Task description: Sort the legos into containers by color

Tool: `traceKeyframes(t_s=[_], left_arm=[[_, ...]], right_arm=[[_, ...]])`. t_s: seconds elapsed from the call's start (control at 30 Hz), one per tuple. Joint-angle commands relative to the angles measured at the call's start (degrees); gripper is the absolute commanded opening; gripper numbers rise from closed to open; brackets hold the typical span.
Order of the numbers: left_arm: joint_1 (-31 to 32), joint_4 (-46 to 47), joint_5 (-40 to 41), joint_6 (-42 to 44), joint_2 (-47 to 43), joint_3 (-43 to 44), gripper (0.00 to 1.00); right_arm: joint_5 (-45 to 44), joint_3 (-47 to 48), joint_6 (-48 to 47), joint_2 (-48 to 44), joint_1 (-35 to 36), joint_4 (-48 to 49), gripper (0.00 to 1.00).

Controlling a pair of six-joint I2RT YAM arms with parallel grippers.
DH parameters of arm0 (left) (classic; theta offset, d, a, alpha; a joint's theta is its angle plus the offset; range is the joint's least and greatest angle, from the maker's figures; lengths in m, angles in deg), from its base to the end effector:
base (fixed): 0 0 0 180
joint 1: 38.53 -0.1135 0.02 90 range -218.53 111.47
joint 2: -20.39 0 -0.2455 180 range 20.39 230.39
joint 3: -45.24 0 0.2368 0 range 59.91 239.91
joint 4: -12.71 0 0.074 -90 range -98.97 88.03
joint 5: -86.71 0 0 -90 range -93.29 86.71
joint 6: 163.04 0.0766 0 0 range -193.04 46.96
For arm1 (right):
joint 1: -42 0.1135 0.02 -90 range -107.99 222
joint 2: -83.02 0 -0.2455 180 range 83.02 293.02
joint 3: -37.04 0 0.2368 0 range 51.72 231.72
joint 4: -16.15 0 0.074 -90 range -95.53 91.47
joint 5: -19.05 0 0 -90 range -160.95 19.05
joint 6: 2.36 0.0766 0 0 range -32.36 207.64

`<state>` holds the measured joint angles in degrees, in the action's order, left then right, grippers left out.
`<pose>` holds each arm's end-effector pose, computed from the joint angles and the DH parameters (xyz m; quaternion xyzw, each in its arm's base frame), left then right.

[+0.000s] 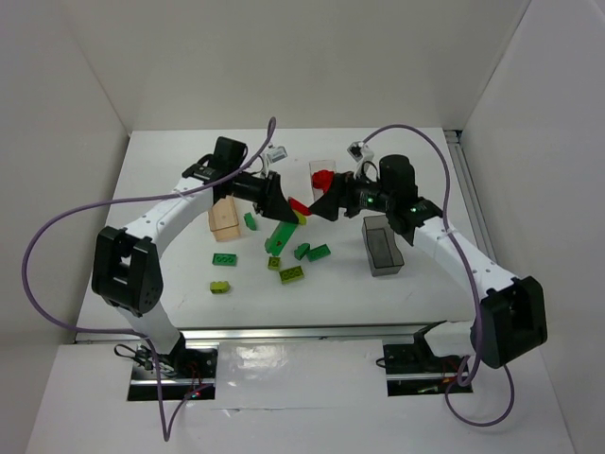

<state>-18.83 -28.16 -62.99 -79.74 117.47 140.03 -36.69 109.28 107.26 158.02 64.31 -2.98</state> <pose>0.3251 -0.1867 0.2706 0.2867 0.7684 -0.5234 0.2313 0.2800 0.1615 0.2880 -0.1835 0.7877 0.4193 0.4124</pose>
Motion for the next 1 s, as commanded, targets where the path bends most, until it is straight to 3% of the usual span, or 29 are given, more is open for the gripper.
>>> traceKeyframes(t_s=[0.0, 0.23, 0.43, 0.7, 0.87, 0.93, 0.97], left_arm=[[-0.1, 0.8, -10.79, 6.25, -3.03, 0.3, 0.0], [-0.1, -1.58, -14.57, 9.95, -2.51, -0.22, 0.0], [-0.1, -2.63, -15.09, 11.09, -1.99, -0.22, 0.0], [0.42, -3.16, -15.09, 11.62, -0.84, -0.22, 0.0], [0.42, -3.16, -14.48, 11.01, -0.84, 0.3, 0.0], [0.42, -3.16, -14.48, 11.01, -0.84, 0.3, 0.0], [0.42, -3.16, -14.48, 11.01, -0.32, 0.83, 0.0]], right_arm=[[10.1, 0.27, -1.34, -0.13, -0.86, 6.21, 0.91], [20.4, 1.85, -3.8, 4.44, -0.86, 7.25, 0.94], [22.86, 1.85, -0.82, 4.98, -0.86, 11.12, 0.68], [24.97, 1.33, 2.88, 4.98, -0.86, 15.25, 0.5], [25.59, 1.33, 3.41, 4.98, -0.86, 15.26, 0.31], [26.29, 0.8, 4.03, 4.98, -0.86, 16.04, 0.33], [26.82, 0.8, 4.64, 4.98, -0.86, 16.05, 0.4]])
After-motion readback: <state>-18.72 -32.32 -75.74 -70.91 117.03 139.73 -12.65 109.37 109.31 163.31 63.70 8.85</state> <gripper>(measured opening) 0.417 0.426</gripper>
